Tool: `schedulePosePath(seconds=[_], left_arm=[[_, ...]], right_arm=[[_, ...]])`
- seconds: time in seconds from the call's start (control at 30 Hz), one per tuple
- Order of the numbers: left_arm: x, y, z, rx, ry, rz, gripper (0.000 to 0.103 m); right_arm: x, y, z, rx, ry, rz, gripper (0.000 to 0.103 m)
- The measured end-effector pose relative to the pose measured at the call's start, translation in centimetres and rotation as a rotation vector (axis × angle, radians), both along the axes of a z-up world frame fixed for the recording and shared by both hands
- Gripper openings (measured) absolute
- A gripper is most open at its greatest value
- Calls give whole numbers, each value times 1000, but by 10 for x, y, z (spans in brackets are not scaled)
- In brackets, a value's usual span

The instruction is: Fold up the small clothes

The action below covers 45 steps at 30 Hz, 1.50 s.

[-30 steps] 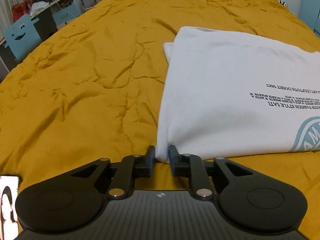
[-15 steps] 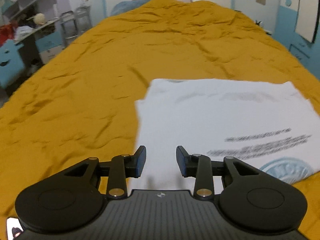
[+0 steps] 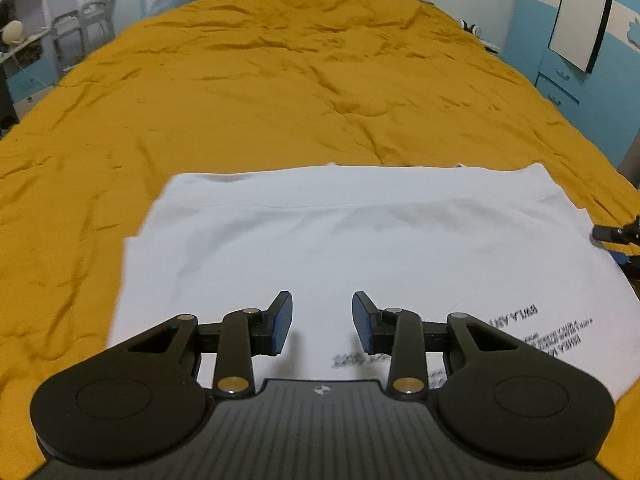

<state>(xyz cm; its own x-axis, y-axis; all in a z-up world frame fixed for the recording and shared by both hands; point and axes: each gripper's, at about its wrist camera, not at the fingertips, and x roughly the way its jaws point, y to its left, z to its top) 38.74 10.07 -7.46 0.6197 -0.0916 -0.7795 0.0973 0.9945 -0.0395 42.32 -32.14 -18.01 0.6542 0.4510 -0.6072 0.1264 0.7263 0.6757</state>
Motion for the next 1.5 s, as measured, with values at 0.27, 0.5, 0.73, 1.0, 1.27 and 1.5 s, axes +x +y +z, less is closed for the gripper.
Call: schedulePosePath(seconds=[0.27,0.5,0.73,1.0,1.27,1.5], left_arm=[[46,-31,-19,-35,11,-42,42],[89,-54,-30,-105,4,-95,37],[133,-73,-50,-80,26,-96,31],[151,-86,-61,-13,35,-111,30],[121,-68,-15,-51,-60,-101,30],[80,1,25,-84,-75,12,30]], right_arm=[[42,11,-13,25,-18,64,26],[52,9,-19,56,-27,75,11],[52,18,-15,-24,-45,89,11],[55,22,-11,-64,-51,94,8],[46,33,33,-25,-90,92,6],[44,73,92,69,-102,105,6]])
